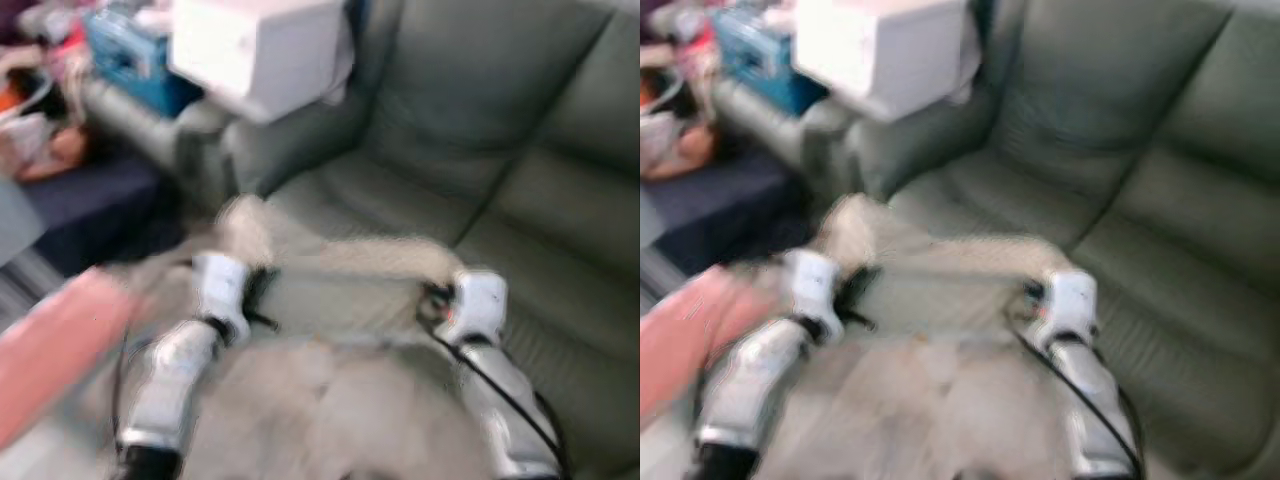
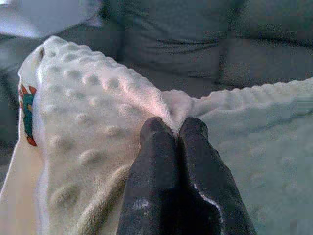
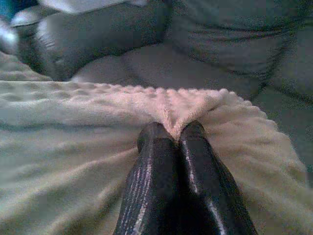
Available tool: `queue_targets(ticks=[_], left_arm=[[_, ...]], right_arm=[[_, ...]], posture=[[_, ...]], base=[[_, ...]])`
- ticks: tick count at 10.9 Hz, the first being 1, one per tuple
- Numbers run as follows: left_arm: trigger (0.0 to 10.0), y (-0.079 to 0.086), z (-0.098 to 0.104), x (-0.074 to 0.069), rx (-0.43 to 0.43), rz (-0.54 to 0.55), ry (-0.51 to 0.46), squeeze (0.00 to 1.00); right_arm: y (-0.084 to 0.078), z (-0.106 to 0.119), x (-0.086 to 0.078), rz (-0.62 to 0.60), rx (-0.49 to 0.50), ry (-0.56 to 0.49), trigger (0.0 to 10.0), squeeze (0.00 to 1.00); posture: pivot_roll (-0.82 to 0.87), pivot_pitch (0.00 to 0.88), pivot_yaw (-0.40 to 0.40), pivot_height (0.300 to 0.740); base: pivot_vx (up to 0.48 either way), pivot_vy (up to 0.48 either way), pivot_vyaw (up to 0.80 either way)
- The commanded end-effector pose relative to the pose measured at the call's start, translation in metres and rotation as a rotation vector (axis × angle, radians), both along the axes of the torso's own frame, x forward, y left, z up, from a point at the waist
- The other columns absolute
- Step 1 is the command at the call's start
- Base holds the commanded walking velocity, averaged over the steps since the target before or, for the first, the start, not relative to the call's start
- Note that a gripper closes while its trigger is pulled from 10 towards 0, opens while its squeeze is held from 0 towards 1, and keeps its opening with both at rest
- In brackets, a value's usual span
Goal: Move the pillow to the sofa
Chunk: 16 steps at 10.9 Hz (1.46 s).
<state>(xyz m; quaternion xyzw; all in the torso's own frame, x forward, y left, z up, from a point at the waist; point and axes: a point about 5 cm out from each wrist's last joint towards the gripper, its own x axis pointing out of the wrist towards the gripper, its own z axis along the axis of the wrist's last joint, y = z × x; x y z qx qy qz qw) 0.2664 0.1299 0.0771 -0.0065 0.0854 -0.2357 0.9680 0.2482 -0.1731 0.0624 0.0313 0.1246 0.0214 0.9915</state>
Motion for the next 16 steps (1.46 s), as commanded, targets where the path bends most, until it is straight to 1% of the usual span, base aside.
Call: queue_targets(ticks=[1, 2, 6, 7, 14, 15, 16], left_arm=[[10.0, 0.0108, 0.0068, 0.0021, 0.016, 0.026, -0.036, 0.00], [10.0, 0.0095, 0.0061, 0.0020, 0.017, 0.025, -0.033, 0.00], [10.0, 0.0073, 0.0053, 0.0001, 0.011, 0.024, -0.024, 0.00], [10.0, 0.0065, 0.0056, 0.0002, 0.014, 0.018, -0.025, 0.00], [10.0, 0.0079, 0.0067, 0.0008, 0.020, 0.009, -0.025, 0.00], [10.0, 0.0079, 0.0069, 0.0009, 0.019, 0.012, -0.027, 0.00], [10.0, 0.0093, 0.0059, 0.0022, 0.020, 0.039, -0.024, 0.00]], right_arm=[[0.0051, 0.0080, 0.0047, 0.006, 0.010, -0.036, 10.0, 0.00], [0.0069, 0.0070, 0.0044, 0.008, 0.012, -0.032, 10.0, 0.00], [0.0063, 0.0062, 0.0030, 0.001, 0.028, -0.028, 10.0, 0.00], [0.0067, 0.0050, 0.0029, 0.000, 0.026, -0.017, 10.0, 0.00], [0.0086, 0.0038, 0.0052, 0.001, 0.027, -0.015, 10.0, 0.00], [0.0085, 0.0039, 0.0054, -0.001, 0.032, -0.018, 10.0, 0.00], [0.0084, 0.0037, 0.0054, 0.001, 0.031, -0.018, 10.0, 0.00]], posture=[[-0.04, 0.003, -0.054, 0.740], [-0.04, 0.003, -0.055, 0.740], [-0.04, 0.009, -0.056, 0.740], [-0.04, 0.009, -0.057, 0.740], [-0.03, 0.006, -0.054, 0.740], [-0.03, 0.006, -0.054, 0.740], [-0.03, 0.005, -0.054, 0.740]], base=[[0.326, 0.000, 0.00], [0.281, 0.000, 0.00], [0.000, 0.000, 0.00], [0.000, 0.000, -0.64], [0.000, -0.310, -0.80], [0.000, 0.000, -0.56], [0.000, 0.000, 0.00]])
